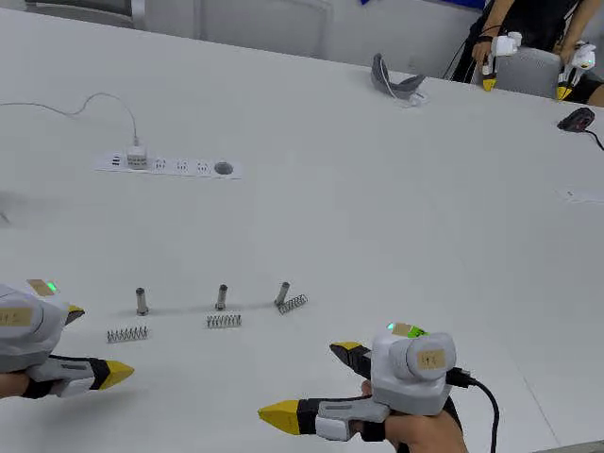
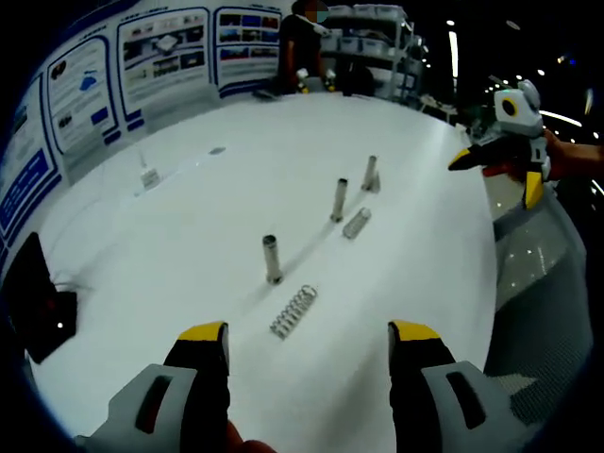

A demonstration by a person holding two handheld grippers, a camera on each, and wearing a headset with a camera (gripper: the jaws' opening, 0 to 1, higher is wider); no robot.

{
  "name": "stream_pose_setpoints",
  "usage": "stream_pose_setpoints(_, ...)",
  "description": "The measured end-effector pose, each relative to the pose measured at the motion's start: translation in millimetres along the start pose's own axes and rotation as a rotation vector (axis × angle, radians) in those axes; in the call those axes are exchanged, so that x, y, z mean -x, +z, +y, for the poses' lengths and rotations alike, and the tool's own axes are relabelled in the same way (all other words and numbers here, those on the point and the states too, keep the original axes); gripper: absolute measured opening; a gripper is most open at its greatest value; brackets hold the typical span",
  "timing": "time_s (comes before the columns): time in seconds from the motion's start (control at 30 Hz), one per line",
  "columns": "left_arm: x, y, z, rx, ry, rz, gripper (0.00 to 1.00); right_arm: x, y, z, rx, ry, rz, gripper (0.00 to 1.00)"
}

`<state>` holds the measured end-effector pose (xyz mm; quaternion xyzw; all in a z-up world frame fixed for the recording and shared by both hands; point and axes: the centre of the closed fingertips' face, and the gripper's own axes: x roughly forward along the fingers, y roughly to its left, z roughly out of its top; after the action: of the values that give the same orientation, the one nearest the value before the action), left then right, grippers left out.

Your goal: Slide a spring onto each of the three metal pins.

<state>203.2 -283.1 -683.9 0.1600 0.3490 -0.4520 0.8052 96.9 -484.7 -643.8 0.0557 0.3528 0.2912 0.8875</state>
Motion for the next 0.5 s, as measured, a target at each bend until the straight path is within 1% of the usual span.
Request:
stream_pose_setpoints(0.17, -3.1, 4.0, 1.9, -0.034, -0.013, 0.01, 0.68, 0.5, -0.6, -1.2, 0.001, -0.001, 0.002, 0.97)
stream_pose_setpoints(0.3, -5.6, 6.0, 3.8, -0.075, -0.025, 0.031, 0.67, 1.3, -1.3, -1.6, 0.004, -0.001, 0.006, 0.97)
stream_pose_setpoints(0.33, -6.2, 6.7, 3.5, -0.091, -0.034, 0.04, 0.67, 1.4, -1.8, -1.9, 0.004, -0.001, 0.008, 0.97)
stream_pose_setpoints(0.5, -12.2, 6.2, 6.2, -0.141, -0.054, 0.07, 0.64, 2.2, -3.0, -2.0, 0.003, -0.002, 0.012, 0.96)
